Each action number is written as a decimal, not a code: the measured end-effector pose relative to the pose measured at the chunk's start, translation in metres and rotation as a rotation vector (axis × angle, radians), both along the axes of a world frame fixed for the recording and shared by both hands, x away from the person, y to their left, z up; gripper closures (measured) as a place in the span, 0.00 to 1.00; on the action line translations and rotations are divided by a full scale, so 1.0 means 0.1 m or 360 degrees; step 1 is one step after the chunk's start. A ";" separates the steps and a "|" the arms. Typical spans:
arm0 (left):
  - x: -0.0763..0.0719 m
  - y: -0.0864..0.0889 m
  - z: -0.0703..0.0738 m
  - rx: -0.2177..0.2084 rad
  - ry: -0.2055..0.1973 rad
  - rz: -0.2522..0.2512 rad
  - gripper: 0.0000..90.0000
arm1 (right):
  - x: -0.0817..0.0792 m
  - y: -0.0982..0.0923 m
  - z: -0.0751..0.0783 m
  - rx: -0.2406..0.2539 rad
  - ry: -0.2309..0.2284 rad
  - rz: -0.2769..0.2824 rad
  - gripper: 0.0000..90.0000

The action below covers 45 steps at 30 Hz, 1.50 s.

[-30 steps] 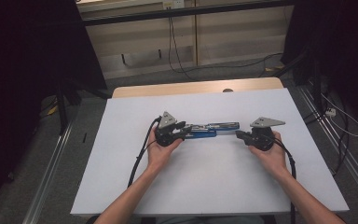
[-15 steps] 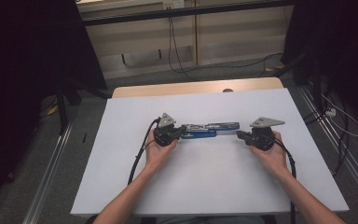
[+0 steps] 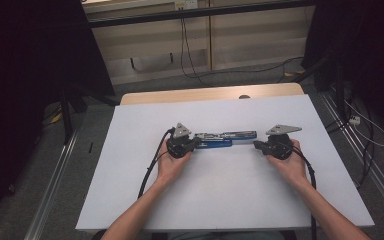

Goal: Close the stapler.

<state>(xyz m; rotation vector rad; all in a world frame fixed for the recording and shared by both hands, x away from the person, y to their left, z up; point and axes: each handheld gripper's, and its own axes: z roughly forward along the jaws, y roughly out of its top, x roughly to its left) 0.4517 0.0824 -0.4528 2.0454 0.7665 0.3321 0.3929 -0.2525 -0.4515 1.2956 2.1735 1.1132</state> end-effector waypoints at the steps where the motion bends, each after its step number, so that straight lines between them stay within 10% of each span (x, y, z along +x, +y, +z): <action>1: 0.00 0.00 0.00 0.0004 -0.0002 0.0002 1.00 | 0.01 0.00 0.00 -0.0002 0.0004 -0.0002 1.00; 19: 0.00 -0.04 0.02 0.0035 0.0014 0.0012 1.00 | 0.14 0.07 -0.04 -0.0069 0.0112 -0.0004 1.00; 45: 0.01 -0.03 0.02 0.0022 0.0020 0.0008 1.00 | 0.19 0.10 -0.06 -0.0106 0.0025 -0.0030 1.00</action>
